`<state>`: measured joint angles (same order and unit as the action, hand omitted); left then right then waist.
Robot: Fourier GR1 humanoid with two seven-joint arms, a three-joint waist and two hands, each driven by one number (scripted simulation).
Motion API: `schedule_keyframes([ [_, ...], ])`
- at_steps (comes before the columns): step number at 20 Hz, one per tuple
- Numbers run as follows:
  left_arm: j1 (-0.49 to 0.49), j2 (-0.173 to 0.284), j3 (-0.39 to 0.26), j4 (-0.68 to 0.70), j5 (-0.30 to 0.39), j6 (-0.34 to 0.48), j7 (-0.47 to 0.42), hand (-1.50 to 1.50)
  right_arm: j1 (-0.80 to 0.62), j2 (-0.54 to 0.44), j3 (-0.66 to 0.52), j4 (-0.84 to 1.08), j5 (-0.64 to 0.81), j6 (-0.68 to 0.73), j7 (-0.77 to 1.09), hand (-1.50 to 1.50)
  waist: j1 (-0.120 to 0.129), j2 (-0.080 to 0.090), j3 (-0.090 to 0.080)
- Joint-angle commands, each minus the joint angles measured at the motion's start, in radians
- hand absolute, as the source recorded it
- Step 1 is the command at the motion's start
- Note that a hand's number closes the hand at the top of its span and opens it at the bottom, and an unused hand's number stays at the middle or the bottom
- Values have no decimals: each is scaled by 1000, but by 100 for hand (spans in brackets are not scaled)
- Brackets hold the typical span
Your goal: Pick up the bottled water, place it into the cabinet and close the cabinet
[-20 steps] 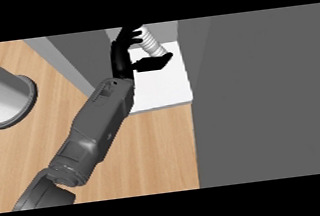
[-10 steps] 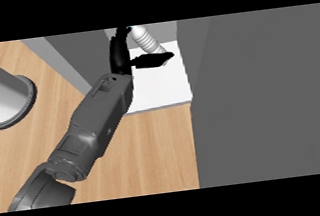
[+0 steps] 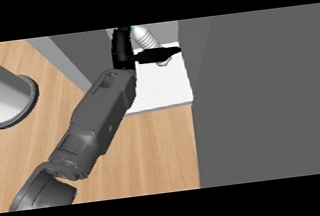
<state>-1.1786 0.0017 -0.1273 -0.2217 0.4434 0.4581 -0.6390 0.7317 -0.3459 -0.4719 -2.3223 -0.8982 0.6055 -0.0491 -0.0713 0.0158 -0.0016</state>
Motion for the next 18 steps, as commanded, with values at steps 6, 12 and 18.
schedule_keyframes([
  [6,92,-2,-121,-160,124,11,-1,-150,-25,49,25,-108,45,-57,53,-150,9,-14,1],
  [12,273,-2,-239,-352,187,-39,3,-150,25,40,-33,-110,2,-19,61,-150,40,-22,1],
  [18,439,-2,-412,-646,228,75,63,-150,13,18,-56,-102,-33,-60,95,-150,64,-26,1],
])
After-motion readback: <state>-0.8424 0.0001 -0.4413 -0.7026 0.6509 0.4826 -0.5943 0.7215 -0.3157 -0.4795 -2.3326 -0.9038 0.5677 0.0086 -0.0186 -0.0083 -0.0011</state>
